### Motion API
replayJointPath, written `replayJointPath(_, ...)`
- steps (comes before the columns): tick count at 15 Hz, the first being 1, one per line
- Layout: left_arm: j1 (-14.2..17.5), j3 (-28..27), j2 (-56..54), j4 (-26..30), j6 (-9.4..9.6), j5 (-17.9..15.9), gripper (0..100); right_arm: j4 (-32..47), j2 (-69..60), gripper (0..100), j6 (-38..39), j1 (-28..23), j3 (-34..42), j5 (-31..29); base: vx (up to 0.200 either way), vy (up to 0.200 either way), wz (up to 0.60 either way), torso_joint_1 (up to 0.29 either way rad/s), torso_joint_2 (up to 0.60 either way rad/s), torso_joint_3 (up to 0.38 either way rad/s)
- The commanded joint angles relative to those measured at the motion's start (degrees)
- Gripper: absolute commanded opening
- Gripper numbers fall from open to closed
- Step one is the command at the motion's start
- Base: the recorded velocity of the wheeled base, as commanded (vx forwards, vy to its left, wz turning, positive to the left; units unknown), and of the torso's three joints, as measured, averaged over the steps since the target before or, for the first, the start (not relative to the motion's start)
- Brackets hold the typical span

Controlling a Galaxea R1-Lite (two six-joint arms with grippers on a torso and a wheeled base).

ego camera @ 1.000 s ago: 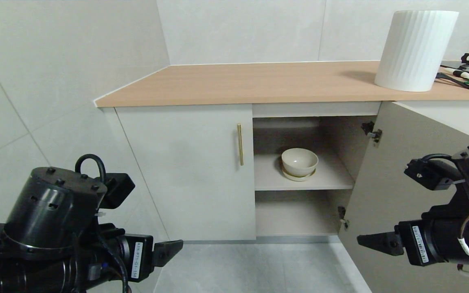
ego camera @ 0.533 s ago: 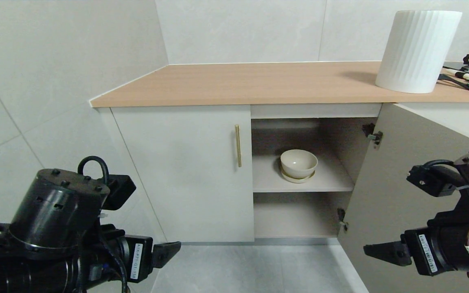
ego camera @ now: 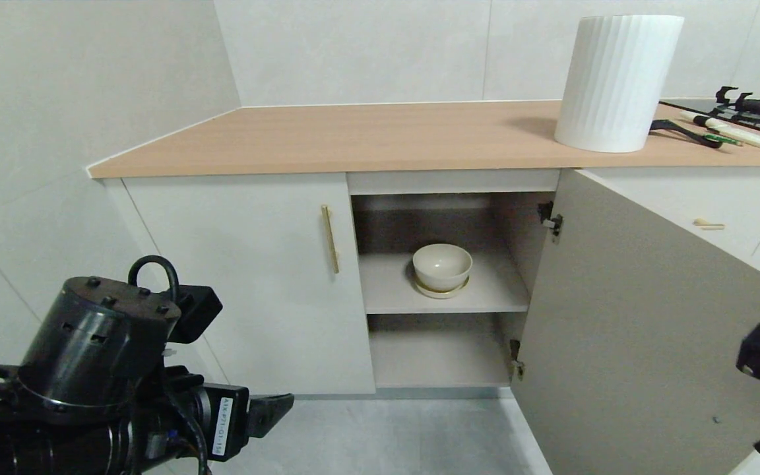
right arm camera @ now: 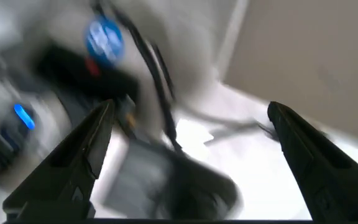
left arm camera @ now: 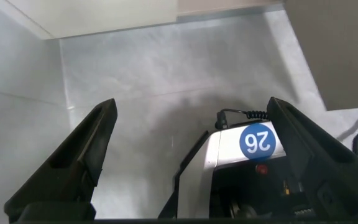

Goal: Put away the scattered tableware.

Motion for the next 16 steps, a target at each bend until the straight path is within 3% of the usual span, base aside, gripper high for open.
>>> replayJointPath(1, -0.06, -0.01, 0.1, 0.02, -0.03, -0.08, 100, 4.05, -6.13, 100, -3.11, 0.04, -0.17, -0.44, 0.0, -0.2, 0.0, -0.002, 0.0, 0.002)
replayJointPath(5, -0.06, 0.08, 0.1, 0.02, -0.03, -0.08, 100, 8.79, -9.47, 100, -5.22, -0.22, -2.2, -1.23, 0.0, -0.05, 0.0, -0.001, 0.0, 0.002)
replayJointPath(7, 0.03, 0.08, 0.02, 0.02, -0.03, -0.08, 100, 8.44, -9.56, 100, -5.13, -2.77, -2.2, -8.35, 0.0, 0.0, 0.0, 0.0, 0.0, 0.0)
replayJointPath(8, 0.03, 0.08, 0.02, 0.02, -0.03, -0.08, 100, 8.44, -9.56, 100, -5.13, -2.77, -2.2, -8.35, 0.0, 0.0, 0.0, 0.0, 0.0, 0.0)
replayJointPath(9, -0.06, 0.08, 0.1, 0.02, -0.03, -0.17, 100, 8.36, -8.94, 100, -5.22, -7.96, -3.08, -9.23, 0.0, 0.0, 0.0, 0.0, 0.0, 0.0)
replayJointPath(13, 0.03, 0.08, 0.1, 0.02, -0.03, -0.17, 100, 7.74, -5.69, 100, -6.89, -19.73, -5.1, -9.67, 0.0, 0.0, 0.0, 0.0, 0.0, 0.0)
replayJointPath(16, 0.03, 0.08, 0.1, 0.02, -0.03, -0.17, 100, 1.94, -2.96, 100, -8.91, -27.91, -4.48, -9.14, 0.0, 0.0, 0.0, 0.0, 0.0, 0.0)
